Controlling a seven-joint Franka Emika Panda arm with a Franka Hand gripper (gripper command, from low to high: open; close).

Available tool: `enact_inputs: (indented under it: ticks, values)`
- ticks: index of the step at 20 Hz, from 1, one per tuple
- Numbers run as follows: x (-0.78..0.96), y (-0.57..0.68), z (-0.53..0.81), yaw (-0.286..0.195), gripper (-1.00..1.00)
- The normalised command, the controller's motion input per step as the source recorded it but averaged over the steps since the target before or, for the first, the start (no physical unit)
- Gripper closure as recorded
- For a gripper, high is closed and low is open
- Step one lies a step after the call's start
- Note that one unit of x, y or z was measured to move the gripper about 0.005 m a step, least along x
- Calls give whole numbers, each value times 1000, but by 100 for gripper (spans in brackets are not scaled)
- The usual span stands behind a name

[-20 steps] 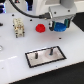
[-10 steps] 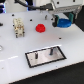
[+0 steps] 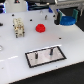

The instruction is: Insert the blue gear onto the right peg, followed by the red gear

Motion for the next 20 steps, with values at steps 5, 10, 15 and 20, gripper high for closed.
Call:
enact_inputs:
  ticks: [5,10,15,20]
  values:
    - [727,-199,344,0,100]
    - [721,-281,146,0,100]
    - [583,-249,15,0,100]
    - [384,-177,-40,0,100]
